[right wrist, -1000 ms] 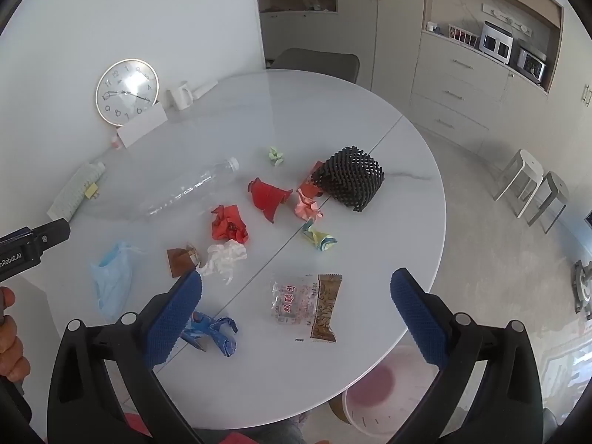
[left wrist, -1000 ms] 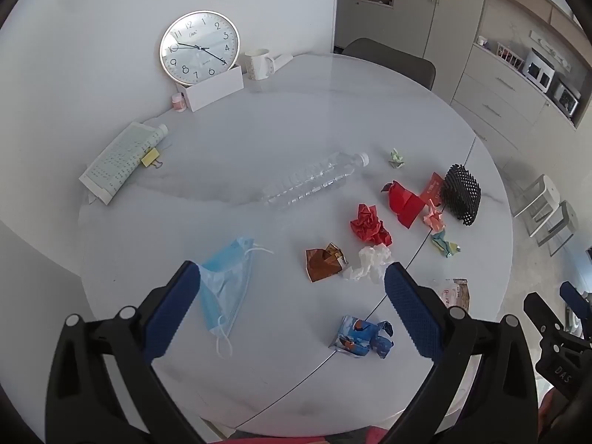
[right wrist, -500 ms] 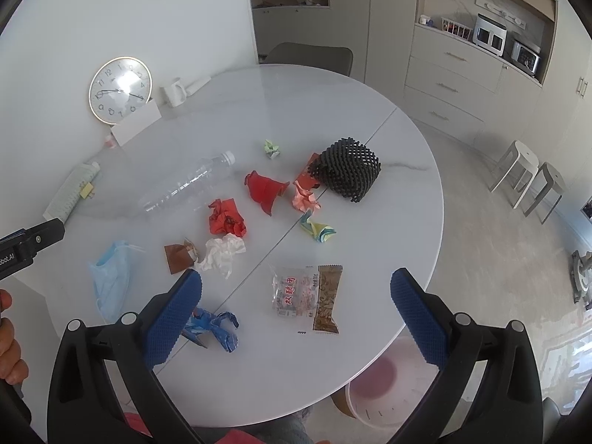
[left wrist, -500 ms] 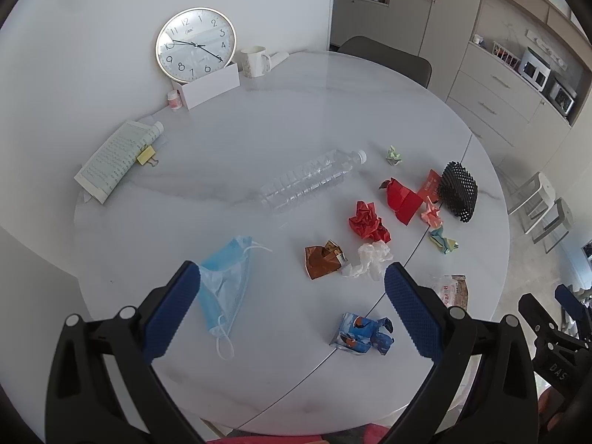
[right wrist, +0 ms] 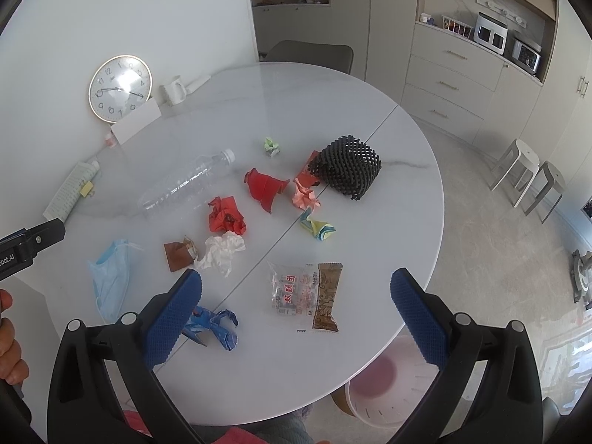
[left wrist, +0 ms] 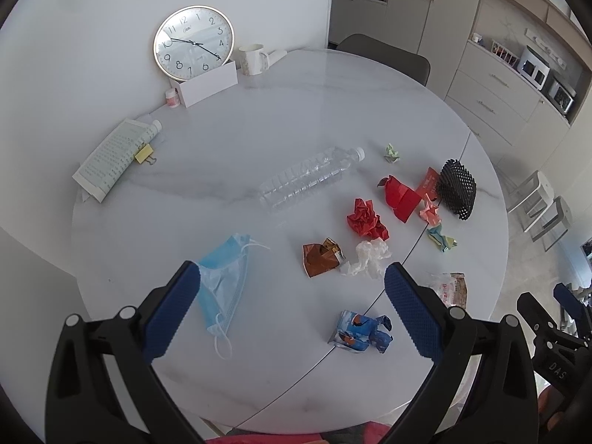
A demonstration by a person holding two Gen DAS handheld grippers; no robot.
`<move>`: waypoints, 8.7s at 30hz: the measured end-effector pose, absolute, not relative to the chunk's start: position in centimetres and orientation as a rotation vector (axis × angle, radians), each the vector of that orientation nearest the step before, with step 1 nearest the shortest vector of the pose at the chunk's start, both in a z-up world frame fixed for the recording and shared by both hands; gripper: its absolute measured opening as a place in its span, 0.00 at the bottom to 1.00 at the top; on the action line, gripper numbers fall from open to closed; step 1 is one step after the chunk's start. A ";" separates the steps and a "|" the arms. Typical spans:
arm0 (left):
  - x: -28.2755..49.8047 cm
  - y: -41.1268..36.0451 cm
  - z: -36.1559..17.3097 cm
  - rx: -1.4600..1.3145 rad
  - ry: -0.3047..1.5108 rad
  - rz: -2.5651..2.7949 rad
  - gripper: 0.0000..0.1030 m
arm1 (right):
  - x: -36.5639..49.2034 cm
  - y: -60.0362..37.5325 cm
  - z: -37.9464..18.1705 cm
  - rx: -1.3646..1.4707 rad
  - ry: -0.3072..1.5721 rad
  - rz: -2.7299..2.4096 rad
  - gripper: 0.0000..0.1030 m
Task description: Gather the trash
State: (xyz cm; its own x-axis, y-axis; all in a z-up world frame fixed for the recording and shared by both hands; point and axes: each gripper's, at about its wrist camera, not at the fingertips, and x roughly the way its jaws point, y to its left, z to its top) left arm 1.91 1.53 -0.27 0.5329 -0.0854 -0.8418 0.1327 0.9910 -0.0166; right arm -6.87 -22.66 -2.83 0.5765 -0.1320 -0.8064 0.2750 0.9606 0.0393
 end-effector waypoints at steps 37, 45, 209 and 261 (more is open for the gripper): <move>1.7 1.4 -0.5 0.053 1.007 -0.131 0.93 | -6.8 -22.8 -3.3 0.171 0.946 -0.226 0.98; 1.5 1.4 -0.6 0.051 1.009 -0.130 0.93 | -7.0 -22.7 -3.4 0.171 0.949 -0.221 0.98; 0.1 -7.6 -16.1 0.112 1.325 -0.512 0.92 | -0.3 -29.3 -19.9 0.475 1.226 -0.036 0.97; -5.6 -21.8 -16.5 0.396 1.295 -0.736 0.31 | -21.2 -43.0 -25.0 0.506 1.386 -0.284 0.22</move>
